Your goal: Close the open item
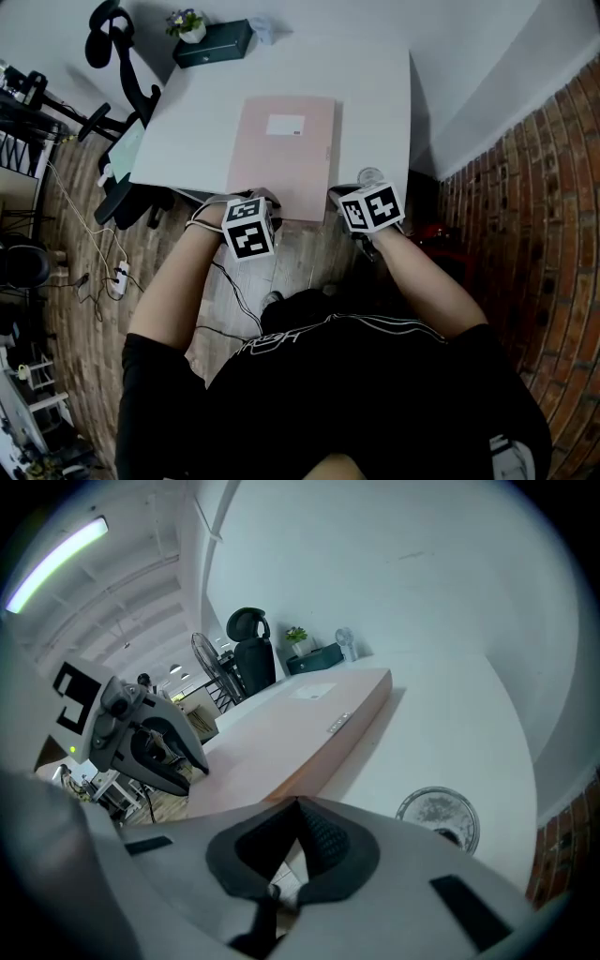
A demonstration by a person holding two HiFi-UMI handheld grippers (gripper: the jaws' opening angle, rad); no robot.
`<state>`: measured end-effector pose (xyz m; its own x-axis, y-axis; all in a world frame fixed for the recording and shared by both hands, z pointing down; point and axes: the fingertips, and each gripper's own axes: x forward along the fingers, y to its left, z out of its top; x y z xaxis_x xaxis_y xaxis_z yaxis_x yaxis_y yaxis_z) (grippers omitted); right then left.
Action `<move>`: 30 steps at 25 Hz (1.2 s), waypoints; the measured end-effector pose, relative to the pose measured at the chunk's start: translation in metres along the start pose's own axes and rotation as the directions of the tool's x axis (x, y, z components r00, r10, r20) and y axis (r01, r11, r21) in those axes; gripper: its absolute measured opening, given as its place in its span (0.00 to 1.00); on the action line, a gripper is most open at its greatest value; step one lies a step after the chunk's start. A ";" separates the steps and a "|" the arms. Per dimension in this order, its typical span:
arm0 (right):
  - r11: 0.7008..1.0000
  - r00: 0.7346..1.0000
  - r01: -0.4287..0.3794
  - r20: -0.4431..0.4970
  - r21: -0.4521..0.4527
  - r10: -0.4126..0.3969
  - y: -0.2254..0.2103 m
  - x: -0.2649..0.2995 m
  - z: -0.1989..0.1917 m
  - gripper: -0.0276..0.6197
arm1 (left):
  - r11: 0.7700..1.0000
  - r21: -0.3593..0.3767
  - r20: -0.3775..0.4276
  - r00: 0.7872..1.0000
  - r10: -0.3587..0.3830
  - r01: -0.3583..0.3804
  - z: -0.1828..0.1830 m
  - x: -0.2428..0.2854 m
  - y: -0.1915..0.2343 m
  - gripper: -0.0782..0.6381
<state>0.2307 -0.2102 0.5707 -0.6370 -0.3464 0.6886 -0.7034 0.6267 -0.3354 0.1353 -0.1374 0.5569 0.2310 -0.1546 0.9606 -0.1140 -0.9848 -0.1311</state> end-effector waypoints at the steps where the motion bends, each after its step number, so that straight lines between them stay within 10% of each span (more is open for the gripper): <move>1: 1.000 1.000 -0.002 -0.001 0.000 0.002 0.001 0.000 0.000 0.05 | 1.000 -0.011 0.000 1.000 -0.017 0.017 0.000 0.000 0.000 0.25; 6: 1.000 1.000 0.000 -0.006 0.000 0.000 0.003 -0.001 0.001 0.05 | 0.991 -0.090 0.009 0.995 -0.097 0.097 -0.001 0.000 -0.002 0.27; 9: 1.000 1.000 0.005 0.002 0.012 -0.005 0.002 -0.002 0.003 0.05 | 0.970 -0.159 0.029 0.983 -0.181 0.183 0.003 0.000 -0.010 0.57; 15: 0.997 0.998 0.042 0.032 0.063 -0.044 0.005 -0.009 0.005 0.05 | 0.977 -0.051 0.052 0.977 -0.207 0.209 0.002 -0.004 -0.019 0.57; 24: 0.994 0.965 0.035 0.254 0.103 -0.060 0.030 -0.059 0.020 0.05 | 0.995 -0.074 0.281 0.959 -0.036 0.059 0.004 -0.019 -0.012 0.47; 30: 0.996 0.942 0.033 0.332 0.084 -0.060 0.072 -0.098 0.018 0.05 | 0.960 -0.279 0.462 0.874 0.150 -0.017 0.012 -0.061 -0.008 0.23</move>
<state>0.2365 -0.1436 0.4669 -0.6624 -0.5950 0.4552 -0.7483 0.5537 -0.3653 0.1332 -0.1207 0.4964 0.6309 -0.3192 0.7072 -0.3833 -0.9207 -0.0737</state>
